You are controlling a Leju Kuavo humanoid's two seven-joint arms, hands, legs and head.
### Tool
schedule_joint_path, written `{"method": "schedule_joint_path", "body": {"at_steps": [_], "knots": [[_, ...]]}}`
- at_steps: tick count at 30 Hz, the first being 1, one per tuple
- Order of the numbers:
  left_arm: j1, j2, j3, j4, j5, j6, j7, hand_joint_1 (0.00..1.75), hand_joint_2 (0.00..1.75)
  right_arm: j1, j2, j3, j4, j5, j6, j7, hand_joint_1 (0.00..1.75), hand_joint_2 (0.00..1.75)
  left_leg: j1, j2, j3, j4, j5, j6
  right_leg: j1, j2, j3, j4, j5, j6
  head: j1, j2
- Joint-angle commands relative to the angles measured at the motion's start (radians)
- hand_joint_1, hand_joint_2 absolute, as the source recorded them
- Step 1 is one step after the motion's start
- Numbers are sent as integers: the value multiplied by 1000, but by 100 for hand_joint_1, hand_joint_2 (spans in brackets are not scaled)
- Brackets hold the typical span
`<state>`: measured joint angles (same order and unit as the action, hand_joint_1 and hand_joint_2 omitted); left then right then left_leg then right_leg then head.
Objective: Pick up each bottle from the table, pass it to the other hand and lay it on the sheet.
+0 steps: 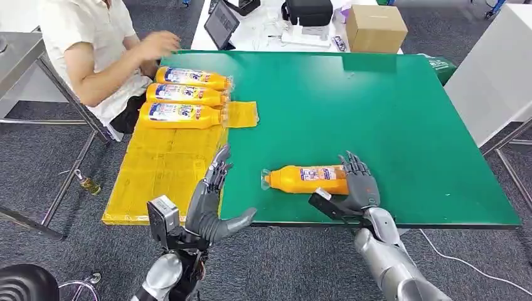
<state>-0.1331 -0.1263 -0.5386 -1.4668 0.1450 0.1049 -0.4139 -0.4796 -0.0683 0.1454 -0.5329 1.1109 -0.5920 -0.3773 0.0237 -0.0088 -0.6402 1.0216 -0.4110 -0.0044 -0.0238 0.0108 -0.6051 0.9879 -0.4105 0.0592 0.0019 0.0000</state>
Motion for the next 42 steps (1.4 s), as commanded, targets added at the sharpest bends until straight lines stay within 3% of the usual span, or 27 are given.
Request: {"method": "schedule_joint_path", "body": {"at_steps": [1, 2, 3, 4, 21, 24, 27, 29, 31, 32, 35, 38, 39, 42], "knots": [[-48, 18, -25, 63, 12, -5, 12, 0, 175, -52, -15, 66, 98, -8, 48, 9, 35, 175, 0, 0, 3, -1, -1, 1, 1, -1, 3, -1, -1, -2, 0, 0], [-48, 18, -25, 63, 12, -5, 12, 0, 175, -52, -15, 66, 98, -8, 48, 9, 35, 175, 0, 0, 3, -1, 0, 1, 1, -1, 3, -1, 0, -2, 0, 0], [-49, 18, -24, 67, 14, -5, 13, 0, 175, -53, -16, 68, 104, -15, 60, 7, 168, 175, 0, 0, 5, -1, -1, 2, 1, -1, 5, -1, -1, -3, 0, 0], [-50, 17, -22, 69, 18, -5, 15, 0, 175, -53, -17, 69, 109, -20, 70, 10, 175, 175, 0, 0, 4, -1, -1, 1, 1, -1, 4, -1, -1, -2, 0, 0], [-70, 21, -25, 82, 35, -16, 20, 0, 175, -34, -21, 66, 137, -69, 67, -21, 175, 175, 1, -1, 5, -1, 0, 1, 1, -2, 6, -2, -1, -2, 0, 0], [-62, 13, -9, 84, 90, -40, 34, 0, 175, -24, 8, 38, 96, -173, 75, -134, 175, 175, 0, -1, 5, -1, 0, 1, 1, -2, 6, -2, -1, -2, 0, 0], [-61, 15, -4, 95, 107, -52, 37, 0, 175, -22, 25, 42, 76, -186, 80, -135, 175, 175, 1, 1, 8, -2, -1, 1, 1, -1, 8, -2, -1, -3, 0, 0], [-56, -3, 23, 136, 187, -63, 75, 0, 175, 5, 67, 17, -13, -312, 121, -242, 175, 175, 1, 2, 7, -2, -1, 1, 1, 0, 7, -2, -1, -3, 0, 0], [-50, -14, 27, 177, 227, -60, 78, 0, 175, 47, 103, 41, -138, -402, 156, -267, 175, 175, 0, 4, 8, -2, -2, 1, 1, 2, 7, -2, -1, -4, 0, 0], [-43, -14, 22, 184, 240, -62, 76, 0, 0, 69, 110, 63, -195, -436, 156, -258, 175, 175, 1, 6, 9, -2, -2, 1, 2, 3, 8, -2, -1, -4, 0, 0], [20, -46, 62, 144, 366, -99, 31, 0, 0, 121, 130, 109, -345, -565, 156, -237, 175, 175, 0, 3, 6, -1, -1, 1, 1, 1, 5, -1, -1, -3, 0, 0], [51, -64, 54, 94, 396, -5, 30, 0, 0, 151, 162, 139, -452, -683, 143, -220, 175, 175, 0, 6, 6, 0, -4, 2, 1, 4, 4, 0, -2, -3, 0, 0], [42, -54, 43, 105, 393, 2, 38, 0, 175, 150, 166, 147, -454, -685, 143, -218, 175, 175, 0, 4, 2, 0, -2, 1, 1, 2, 2, 0, -2, -2, 0, 0], [19, -38, 26, 141, 412, 29, 51, 0, 175, 149, 169, 168, -454, -712, 144, -215, 175, 175, 0, 1, 1, -1, -1, 1, 0, 0, 2, 0, -2, -2, 0, 0]]}}
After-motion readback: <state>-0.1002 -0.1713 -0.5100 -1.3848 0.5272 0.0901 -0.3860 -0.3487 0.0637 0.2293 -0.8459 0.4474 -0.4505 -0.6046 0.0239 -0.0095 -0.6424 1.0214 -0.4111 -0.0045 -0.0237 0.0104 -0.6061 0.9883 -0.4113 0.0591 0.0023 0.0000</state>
